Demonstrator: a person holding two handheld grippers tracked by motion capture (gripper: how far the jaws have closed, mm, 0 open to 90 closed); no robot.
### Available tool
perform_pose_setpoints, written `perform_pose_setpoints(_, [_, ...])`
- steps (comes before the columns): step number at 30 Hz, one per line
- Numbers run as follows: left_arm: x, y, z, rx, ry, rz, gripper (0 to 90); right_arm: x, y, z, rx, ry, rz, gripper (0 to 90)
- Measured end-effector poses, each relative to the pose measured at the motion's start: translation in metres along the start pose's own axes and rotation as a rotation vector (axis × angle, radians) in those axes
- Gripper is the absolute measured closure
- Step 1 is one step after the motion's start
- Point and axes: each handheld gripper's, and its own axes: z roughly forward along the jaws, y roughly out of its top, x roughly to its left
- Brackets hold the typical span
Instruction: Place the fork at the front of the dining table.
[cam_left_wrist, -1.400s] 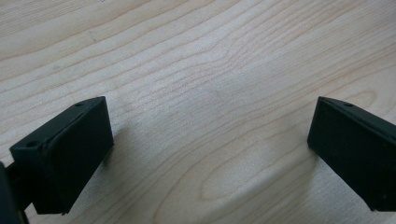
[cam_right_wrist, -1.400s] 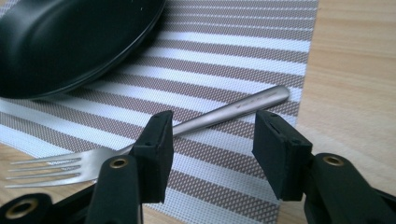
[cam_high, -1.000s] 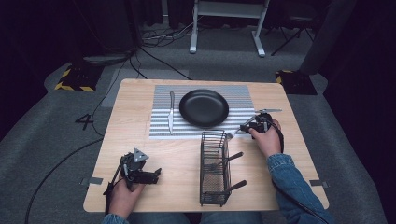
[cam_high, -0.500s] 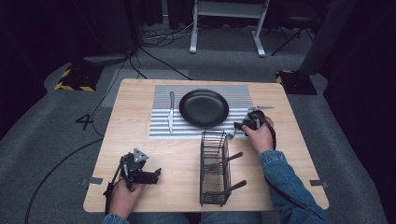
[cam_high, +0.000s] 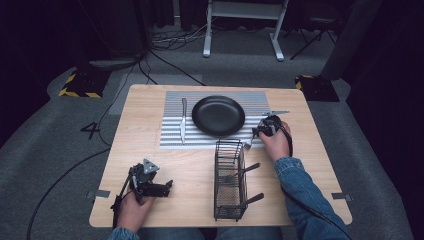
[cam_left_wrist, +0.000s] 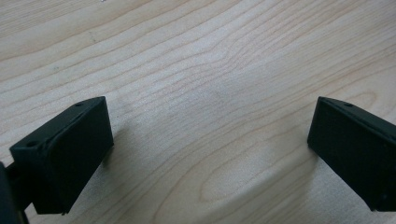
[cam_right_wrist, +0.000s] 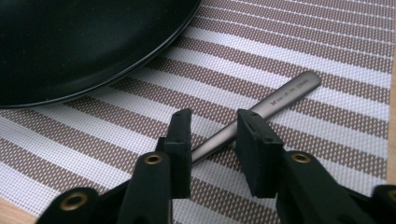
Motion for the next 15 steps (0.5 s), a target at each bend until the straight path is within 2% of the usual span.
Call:
perform_pose_setpoints(8, [0.000,0.000,0.000,0.000,0.000,-0.001,0.2,-0.011,0.012,0.008,0.011,0.008,-0.022,75.0])
perform_pose_setpoints(15, [0.000,0.000,0.000,-0.001,-0.001,-0.002,0.2,-0.022,0.018,0.013,0.009,0.010,-0.010,77.1])
